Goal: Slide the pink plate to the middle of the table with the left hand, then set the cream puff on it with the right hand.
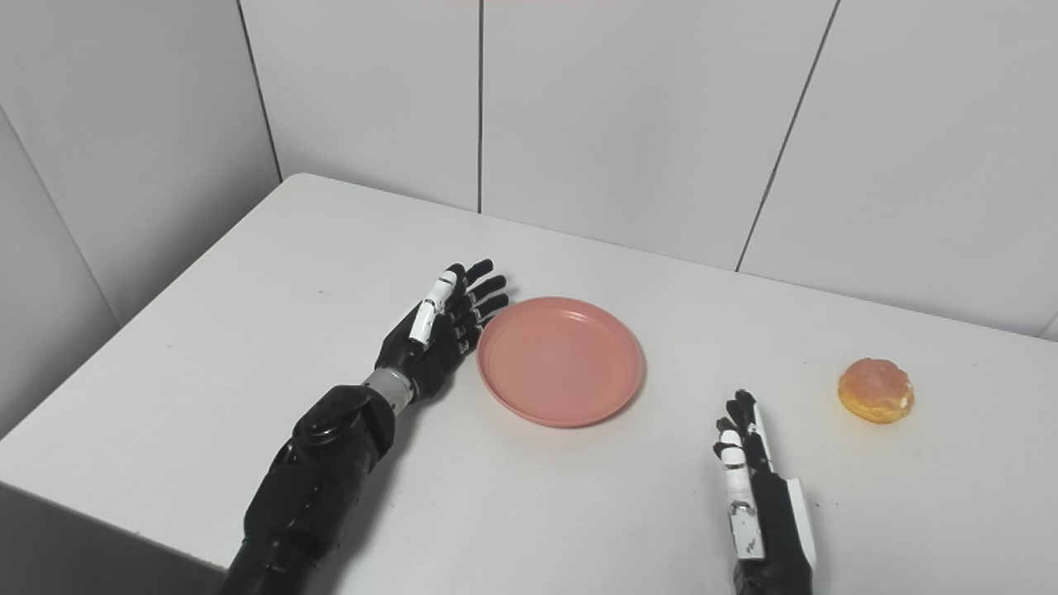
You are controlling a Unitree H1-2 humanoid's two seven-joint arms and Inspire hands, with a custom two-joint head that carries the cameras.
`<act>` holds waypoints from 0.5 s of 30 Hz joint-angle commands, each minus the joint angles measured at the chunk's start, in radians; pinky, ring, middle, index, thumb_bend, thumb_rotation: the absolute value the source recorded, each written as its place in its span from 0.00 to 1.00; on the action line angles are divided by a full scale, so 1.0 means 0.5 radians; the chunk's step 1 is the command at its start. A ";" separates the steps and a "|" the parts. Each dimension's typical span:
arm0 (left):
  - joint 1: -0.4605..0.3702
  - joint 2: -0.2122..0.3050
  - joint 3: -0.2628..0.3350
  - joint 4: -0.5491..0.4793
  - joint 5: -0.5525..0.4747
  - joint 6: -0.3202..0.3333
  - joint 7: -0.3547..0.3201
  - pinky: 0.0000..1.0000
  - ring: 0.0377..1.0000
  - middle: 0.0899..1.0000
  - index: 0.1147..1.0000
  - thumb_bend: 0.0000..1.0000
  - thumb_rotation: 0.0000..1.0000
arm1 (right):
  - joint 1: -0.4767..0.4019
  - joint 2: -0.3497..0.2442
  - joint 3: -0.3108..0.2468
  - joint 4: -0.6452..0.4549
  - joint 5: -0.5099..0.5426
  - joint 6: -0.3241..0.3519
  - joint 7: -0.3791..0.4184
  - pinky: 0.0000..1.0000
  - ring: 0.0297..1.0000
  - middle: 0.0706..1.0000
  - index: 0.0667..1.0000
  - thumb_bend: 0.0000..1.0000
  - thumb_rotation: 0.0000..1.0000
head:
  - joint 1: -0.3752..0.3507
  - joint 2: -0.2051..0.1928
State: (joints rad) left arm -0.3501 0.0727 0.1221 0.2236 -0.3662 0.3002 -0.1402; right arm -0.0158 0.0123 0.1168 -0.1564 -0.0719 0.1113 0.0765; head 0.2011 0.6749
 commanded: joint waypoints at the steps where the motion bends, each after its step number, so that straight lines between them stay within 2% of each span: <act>1: 0.047 -0.019 -0.034 0.006 0.014 0.143 0.007 0.92 0.92 0.91 0.90 0.38 1.00 | -0.067 0.026 -0.006 -0.078 -0.011 -0.006 -0.029 0.94 0.95 0.97 0.97 0.21 1.00 | -0.014 0.004; 8: 0.106 -0.039 -0.109 -0.069 0.013 0.160 -0.028 0.91 0.92 0.93 0.91 0.37 1.00 | -0.091 0.044 -0.025 -0.078 -0.019 -0.023 -0.069 0.93 0.95 0.97 0.98 0.27 1.00 | -0.106 0.040; 15: 0.173 -0.085 -0.167 -0.209 -0.003 0.199 -0.058 0.92 0.93 0.93 0.91 0.39 1.00 | -0.110 0.065 -0.014 -0.057 -0.063 -0.049 -0.114 0.94 0.94 0.96 0.97 0.26 1.00 | -0.253 0.076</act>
State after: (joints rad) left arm -0.2864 0.0417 0.0522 0.1243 -0.3672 0.3431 -0.1666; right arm -0.0401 0.0324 0.1071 -0.1564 -0.0971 0.1152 0.0298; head 0.0738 0.7117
